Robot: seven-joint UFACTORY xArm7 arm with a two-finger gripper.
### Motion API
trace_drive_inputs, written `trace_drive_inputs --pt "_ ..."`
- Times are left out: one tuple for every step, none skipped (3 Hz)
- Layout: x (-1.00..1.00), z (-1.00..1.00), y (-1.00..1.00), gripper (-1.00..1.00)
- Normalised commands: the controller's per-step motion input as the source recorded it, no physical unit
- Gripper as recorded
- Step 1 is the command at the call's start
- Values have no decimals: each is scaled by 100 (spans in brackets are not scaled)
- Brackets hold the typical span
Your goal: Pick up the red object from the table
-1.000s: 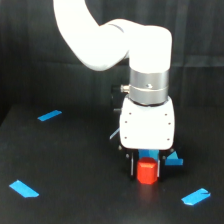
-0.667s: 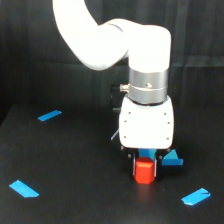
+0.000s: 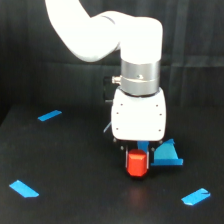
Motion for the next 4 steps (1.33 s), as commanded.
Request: trace_drive_inputs --pt "-29 83 3 -97" --pt "-43 94 20 -93" --pt "-26 99 11 -100" --pt "-25 97 29 -95"
